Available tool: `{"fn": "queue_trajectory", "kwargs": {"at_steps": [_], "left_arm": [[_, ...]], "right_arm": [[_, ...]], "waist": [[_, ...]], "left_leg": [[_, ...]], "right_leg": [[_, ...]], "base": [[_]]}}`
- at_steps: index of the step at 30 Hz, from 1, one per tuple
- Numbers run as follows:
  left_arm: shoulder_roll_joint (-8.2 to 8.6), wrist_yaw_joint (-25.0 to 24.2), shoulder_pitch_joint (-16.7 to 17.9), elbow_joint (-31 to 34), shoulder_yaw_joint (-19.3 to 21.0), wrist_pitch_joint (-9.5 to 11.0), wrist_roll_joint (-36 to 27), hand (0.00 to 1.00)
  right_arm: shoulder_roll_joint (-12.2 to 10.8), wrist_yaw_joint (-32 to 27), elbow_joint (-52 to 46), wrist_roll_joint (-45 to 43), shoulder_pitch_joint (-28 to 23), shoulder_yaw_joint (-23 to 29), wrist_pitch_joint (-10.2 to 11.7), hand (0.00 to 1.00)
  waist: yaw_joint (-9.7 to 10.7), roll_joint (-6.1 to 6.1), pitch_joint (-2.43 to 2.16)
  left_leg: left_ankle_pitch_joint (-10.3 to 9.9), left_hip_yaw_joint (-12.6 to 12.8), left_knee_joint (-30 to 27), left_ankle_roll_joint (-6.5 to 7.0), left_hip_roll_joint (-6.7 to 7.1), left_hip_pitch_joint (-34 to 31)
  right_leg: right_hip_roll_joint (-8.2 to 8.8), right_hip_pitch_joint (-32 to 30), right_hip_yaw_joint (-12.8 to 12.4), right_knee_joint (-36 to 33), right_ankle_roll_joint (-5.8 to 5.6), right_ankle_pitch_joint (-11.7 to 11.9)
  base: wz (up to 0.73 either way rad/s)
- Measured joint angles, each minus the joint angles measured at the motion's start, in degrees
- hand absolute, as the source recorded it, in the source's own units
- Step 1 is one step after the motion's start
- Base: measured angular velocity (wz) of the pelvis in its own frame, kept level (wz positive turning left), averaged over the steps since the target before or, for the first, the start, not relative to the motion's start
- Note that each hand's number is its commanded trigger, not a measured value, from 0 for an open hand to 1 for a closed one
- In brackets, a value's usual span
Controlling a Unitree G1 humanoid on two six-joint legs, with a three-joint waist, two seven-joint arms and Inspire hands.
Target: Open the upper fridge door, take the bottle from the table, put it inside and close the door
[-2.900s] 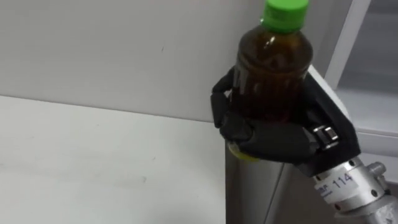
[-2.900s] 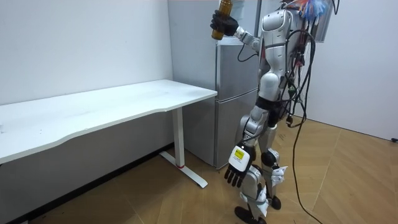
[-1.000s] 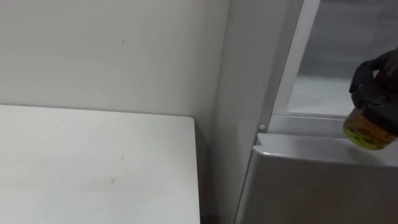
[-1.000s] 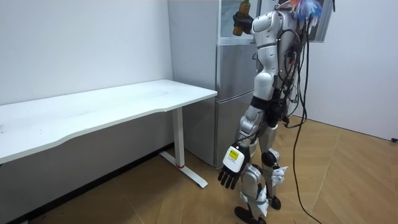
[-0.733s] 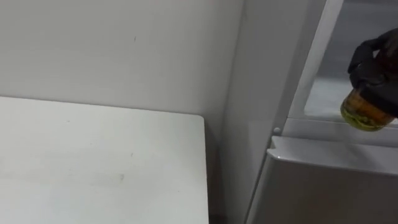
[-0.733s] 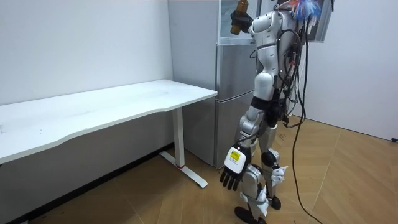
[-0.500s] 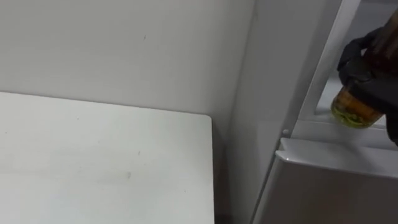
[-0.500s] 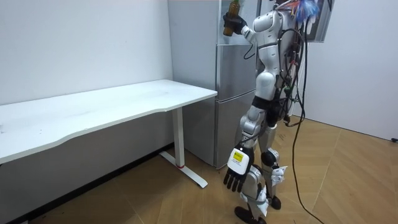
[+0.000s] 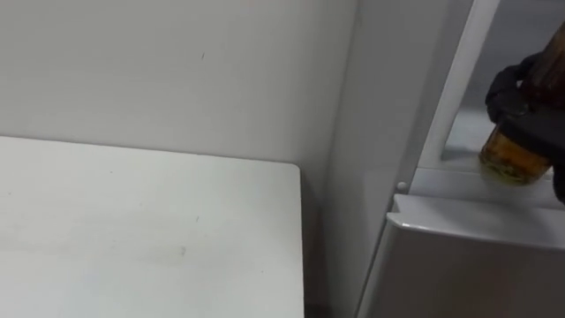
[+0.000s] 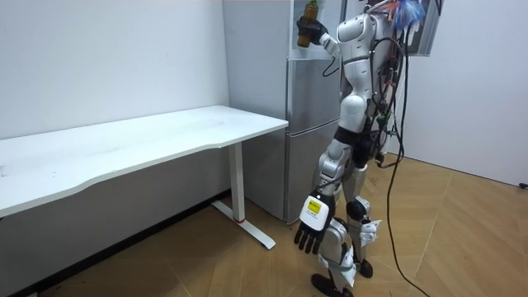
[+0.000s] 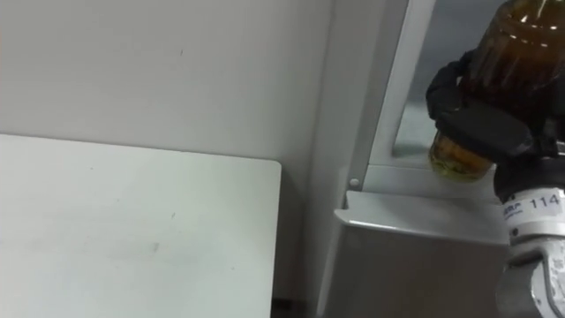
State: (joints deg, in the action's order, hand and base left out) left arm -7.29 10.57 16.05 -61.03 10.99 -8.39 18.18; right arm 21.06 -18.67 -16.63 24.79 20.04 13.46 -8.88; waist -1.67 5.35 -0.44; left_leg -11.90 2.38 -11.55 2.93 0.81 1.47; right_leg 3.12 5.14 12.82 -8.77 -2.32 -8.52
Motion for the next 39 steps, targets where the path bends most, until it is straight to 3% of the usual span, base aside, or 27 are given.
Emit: {"fn": "queue_trajectory", "kwargs": {"at_steps": [2, 5, 12, 15, 19, 24, 27, 34, 39], "left_arm": [[0.04, 0.0, 0.3, 1.2, 0.0, -0.1, 0.0, 0.0], [0.08, 0.0, 0.4, 1.5, 0.0, -0.5, 0.0, 0.0], [-0.06, 0.0, 0.3, 2.3, 0.1, -1.2, 0.7, 0.0], [-0.1, 0.0, 0.3, 3.2, 0.1, -1.2, 1.2, 0.0], [-0.13, 0.0, 0.3, 3.4, 0.2, -1.2, 1.9, 0.0], [-0.39, 0.0, 0.3, 3.7, 0.2, -1.2, 2.2, 0.0], [-0.47, 0.0, 0.2, 3.7, 0.2, -1.2, 2.3, 0.0], [-0.59, 0.2, 0.4, 5.0, 0.2, -2.0, 2.7, 0.0], [-0.92, 0.2, 0.5, 6.0, 0.1, -3.1, 2.6, 0.0]], "right_arm": [[1.4, -0.1, 2.0, 1.4, 0.6, 0.0, 0.0, 1.0], [1.8, -0.7, 3.2, 1.9, 0.9, 0.0, -0.8, 1.0], [2.1, -2.4, 8.2, 2.5, 6.7, 0.1, -1.6, 1.0], [3.5, -2.6, 9.2, 2.6, 7.6, 0.1, -1.6, 1.0], [3.8, -2.4, 10.5, 2.6, 8.3, 0.1, -1.6, 1.0], [4.9, -2.5, 17.9, 5.1, 11.3, -0.6, -1.5, 1.0], [6.7, -1.7, 20.7, 8.5, 12.5, -1.0, -1.5, 1.0], [7.1, 0.1, 28.1, 13.2, 15.1, -1.3, -1.2, 1.0], [7.8, 2.9, 31.9, 14.6, 16.8, -1.9, -1.2, 1.0]], "waist": [[-0.2, 0.53, 0.27], [-0.2, 1.02, 0.21], [-0.1, 1.04, 0.19], [-0.2, 1.05, 0.18], [-0.4, 1.05, 0.18], [-0.4, 1.27, 0.16], [-0.4, 1.64, 0.13], [-0.4, 3.29, 0.28], [-0.4, 3.34, 0.26]], "left_leg": [[0.0, -0.1, 0.0, -0.01, 0.02, 0.0], [0.0, -0.2, 0.0, -0.02, 0.02, -0.1], [0.0, -0.5, -0.2, -0.03, 0.07, -0.7], [0.1, -1.0, -0.3, -0.09, 0.07, -0.9], [0.1, -1.2, -0.3, -0.1, 0.08, -0.9], [0.1, -1.2, -0.3, -0.08, 0.15, -0.9], [0.1, -1.3, -0.3, -0.09, 0.1, -0.8], [0.1, -1.6, -0.9, -0.14, 0.1, -0.9], [0.1, -1.9, -0.7, -0.15, 0.11, -0.8]], "right_leg": [[0.0, 0.1, 0.1, 0.0, 0.0, 0.0], [0.0, 0.0, 0.1, 0.0, 0.0, 0.0], [0.03, -0.3, 1.0, 0.0, 0.0, 0.0], [0.02, -0.2, 1.5, 0.0, 0.0, 0.0], [-0.02, -0.4, 1.5, 0.0, -0.01, 0.0], [0.02, -0.3, 1.5, 0.0, -0.01, 0.0], [0.0, -0.3, 1.5, 0.0, 0.0, 0.0], [0.01, 0.3, 1.5, 0.1, 0.0, 0.0], [0.0, 0.5, 1.6, 0.1, 0.01, 0.0]], "base": [[0.0], [0.0], [0.03], [0.11], [0.04], [0.01], [0.0], [0.0], [0.01]]}}
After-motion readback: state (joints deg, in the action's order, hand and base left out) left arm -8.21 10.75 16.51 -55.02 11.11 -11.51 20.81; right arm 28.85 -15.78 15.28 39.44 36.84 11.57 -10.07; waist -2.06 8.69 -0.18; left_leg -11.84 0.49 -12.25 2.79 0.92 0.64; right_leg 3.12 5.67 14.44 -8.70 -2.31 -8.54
